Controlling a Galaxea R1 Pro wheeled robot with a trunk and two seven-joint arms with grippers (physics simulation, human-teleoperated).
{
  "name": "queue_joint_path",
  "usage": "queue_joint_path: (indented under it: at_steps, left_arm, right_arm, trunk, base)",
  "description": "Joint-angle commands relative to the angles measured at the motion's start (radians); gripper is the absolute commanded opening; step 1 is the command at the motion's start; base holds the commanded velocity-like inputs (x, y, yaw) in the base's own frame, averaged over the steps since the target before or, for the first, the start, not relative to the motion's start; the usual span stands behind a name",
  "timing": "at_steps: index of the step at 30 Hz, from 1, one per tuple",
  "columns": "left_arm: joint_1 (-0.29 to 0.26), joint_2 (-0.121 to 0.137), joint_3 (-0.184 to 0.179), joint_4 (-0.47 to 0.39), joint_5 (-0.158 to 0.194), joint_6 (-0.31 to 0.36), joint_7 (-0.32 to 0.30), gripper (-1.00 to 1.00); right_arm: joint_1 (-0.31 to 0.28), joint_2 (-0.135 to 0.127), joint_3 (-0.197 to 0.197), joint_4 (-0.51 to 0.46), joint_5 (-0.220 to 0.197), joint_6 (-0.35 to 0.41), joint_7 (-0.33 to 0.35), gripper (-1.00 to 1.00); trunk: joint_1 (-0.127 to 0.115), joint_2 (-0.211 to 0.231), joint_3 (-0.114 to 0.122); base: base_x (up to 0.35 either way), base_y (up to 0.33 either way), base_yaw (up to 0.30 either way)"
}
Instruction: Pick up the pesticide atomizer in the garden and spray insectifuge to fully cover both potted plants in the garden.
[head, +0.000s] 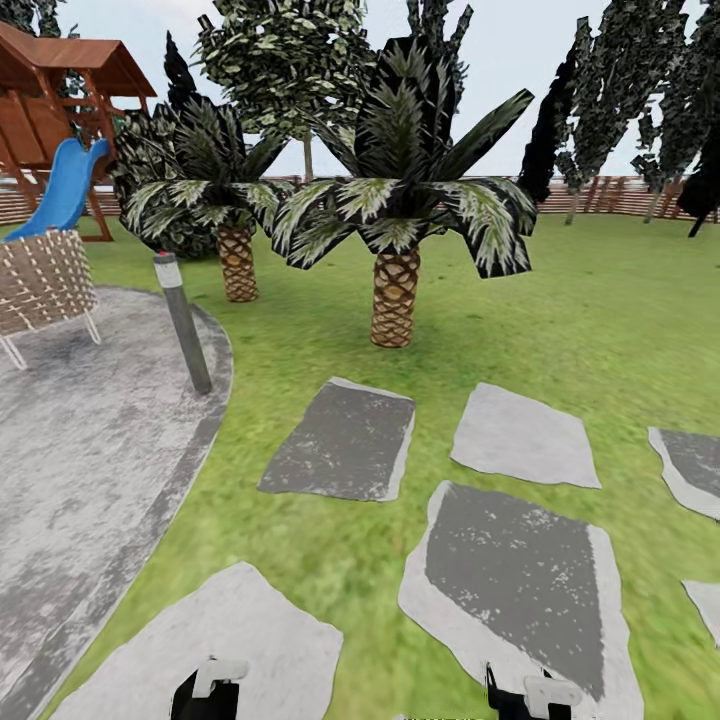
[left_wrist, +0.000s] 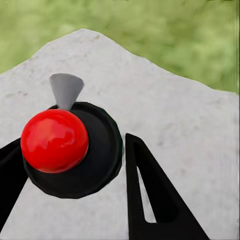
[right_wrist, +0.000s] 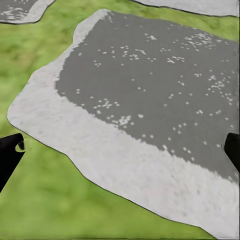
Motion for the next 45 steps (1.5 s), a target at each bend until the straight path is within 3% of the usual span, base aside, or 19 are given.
queue_joint_path:
  at_steps: [1, 45]
  left_arm:
    - [0.0, 0.001, -0.009, 0.0, 0.01, -0.003, 0.005, -1.0]
    - [0.0, -0.002, -0.009, 0.001, 0.009, -0.003, 0.005, -1.0]
  right_arm:
    - [-0.001, 0.0, 0.009, 0.001, -0.009, -0.003, -0.002, 1.0]
    - [-0.001, 0.0, 0.009, 0.001, -0.009, -0.002, 0.0, 1.0]
  trunk:
    - [0.0, 0.0, -0.001]
    - [0.0, 0.0, -0.001]
  base:
    - [0.0, 0.0, -0.271]
    - [0.0, 0.0, -0.271]
